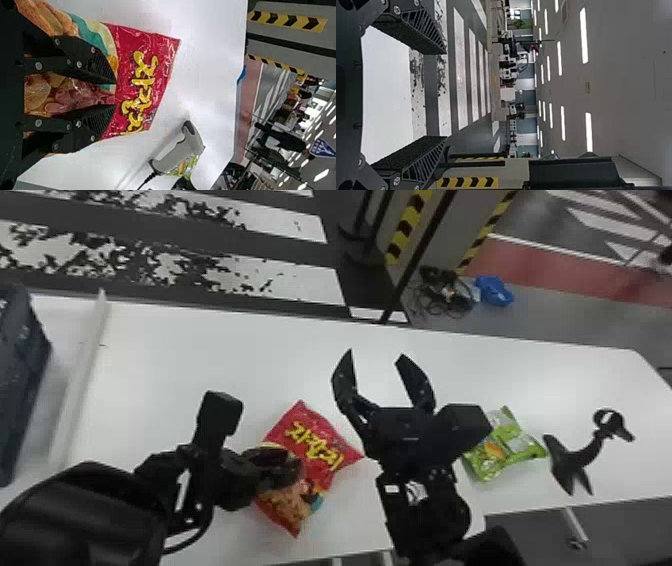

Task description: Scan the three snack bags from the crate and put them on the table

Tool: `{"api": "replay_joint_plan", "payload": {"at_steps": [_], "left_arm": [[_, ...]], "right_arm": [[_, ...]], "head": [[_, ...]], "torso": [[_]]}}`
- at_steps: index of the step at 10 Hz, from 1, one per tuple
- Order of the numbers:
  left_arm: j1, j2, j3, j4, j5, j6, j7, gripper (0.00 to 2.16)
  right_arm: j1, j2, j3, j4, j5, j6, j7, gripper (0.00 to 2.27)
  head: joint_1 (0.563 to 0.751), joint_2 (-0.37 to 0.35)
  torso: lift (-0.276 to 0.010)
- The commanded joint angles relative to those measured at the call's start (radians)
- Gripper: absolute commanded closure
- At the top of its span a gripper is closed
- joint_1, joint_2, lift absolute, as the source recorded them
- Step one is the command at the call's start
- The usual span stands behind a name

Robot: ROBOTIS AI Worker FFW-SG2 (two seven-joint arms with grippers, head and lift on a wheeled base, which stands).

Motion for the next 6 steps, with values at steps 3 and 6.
{"api": "replay_joint_plan", "payload": {"at_steps": [3,6], "left_arm": [[0.034,-0.003,0.045,-0.092,-0.005,-0.034,0.005,0.03],[0.143,-0.003,0.166,-0.315,0.038,-0.028,-0.004,0.03]], "right_arm": [[0.011,-0.013,-0.013,-0.009,-0.011,0.0,0.0,0.13],[0.014,-0.021,-0.014,-0.018,-0.012,0.003,0.0,0.13]], "head": [[0.695,-0.35],[0.695,-0.35]], "torso": [[-0.094],[-0.094]]}}
